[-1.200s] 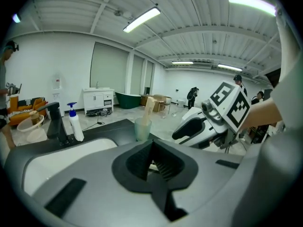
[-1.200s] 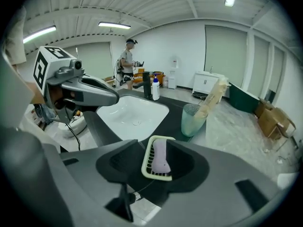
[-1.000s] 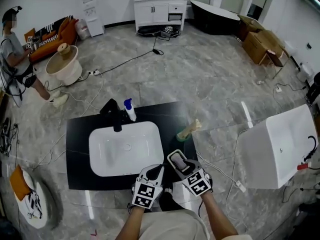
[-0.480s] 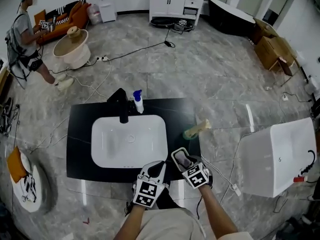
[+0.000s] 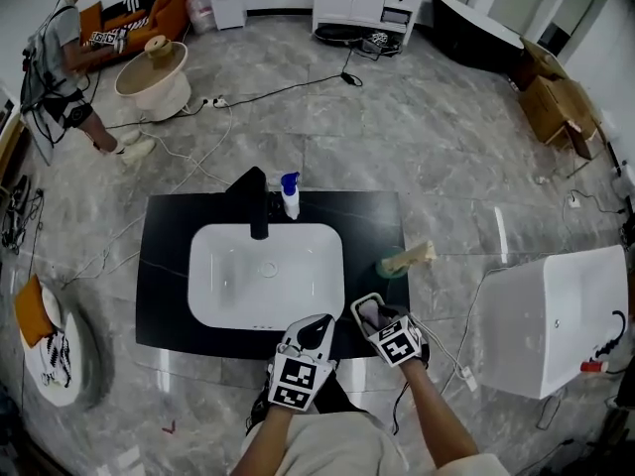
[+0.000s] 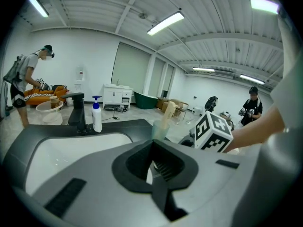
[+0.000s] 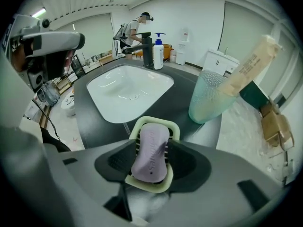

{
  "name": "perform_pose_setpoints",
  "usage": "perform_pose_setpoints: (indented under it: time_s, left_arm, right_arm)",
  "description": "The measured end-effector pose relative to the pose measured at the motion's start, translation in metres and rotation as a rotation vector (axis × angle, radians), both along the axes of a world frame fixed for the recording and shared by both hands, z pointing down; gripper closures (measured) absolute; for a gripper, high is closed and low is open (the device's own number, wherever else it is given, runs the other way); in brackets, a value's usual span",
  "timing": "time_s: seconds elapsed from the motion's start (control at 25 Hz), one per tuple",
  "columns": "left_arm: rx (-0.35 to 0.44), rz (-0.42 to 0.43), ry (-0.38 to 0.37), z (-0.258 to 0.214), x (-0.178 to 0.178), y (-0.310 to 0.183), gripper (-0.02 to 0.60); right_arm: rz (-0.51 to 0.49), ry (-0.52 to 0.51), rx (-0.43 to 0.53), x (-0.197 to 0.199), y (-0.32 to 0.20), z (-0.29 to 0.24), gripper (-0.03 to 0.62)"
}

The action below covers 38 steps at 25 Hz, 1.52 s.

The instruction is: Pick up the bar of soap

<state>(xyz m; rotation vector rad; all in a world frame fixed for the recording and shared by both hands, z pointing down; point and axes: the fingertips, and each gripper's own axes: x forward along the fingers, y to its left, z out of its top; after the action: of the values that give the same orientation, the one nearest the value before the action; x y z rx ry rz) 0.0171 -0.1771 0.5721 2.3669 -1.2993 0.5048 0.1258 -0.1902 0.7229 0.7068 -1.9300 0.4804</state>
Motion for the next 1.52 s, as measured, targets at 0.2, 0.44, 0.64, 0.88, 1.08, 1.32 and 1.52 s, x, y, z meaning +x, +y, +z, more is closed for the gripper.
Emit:
perform_pose_setpoints:
  time_s: [0.2,0.44,0.64,0.88,1.08,1.32,1.52]
  left_arm:
    - [-0.015,0.0,0.011,0.003,-0.003,0.004,0.577]
    - [-0.001,0.019,0.028,0.001,-0.001,0.002,0.577]
    - [-0.018,0.037,0.037,0.007,-0.003,0.007,0.577]
    - [-0.016,0.073,0.04,0.01,-0.007,0.007,0.577]
    - [-0.019,0.116,0.039,0.016,-0.01,0.004,0.577]
    - [-0.037,0.162,0.016,0.028,-0.012,0.008,0.577]
    - [-0.052,0.2,0.0,0.035,-0.011,0.013,0.577]
  right_arm:
    - [0.009,0.007,-0.035,0.001,-0.004,0.009,0.381]
    - [0.024,0.073,-0.081,0.002,-0.004,0.015,0.384]
    - [0.046,0.167,-0.186,0.006,-0.001,0.021,0.399]
    - [0.103,0.189,-0.255,0.009,-0.003,0.022,0.401]
    - [0.126,0.217,-0.283,0.013,-0.003,0.027,0.402]
    - [0.136,0.191,-0.254,0.008,-0.007,0.029,0.404]
    - [0.14,0.168,-0.214,0.001,-0.01,0.031,0.404]
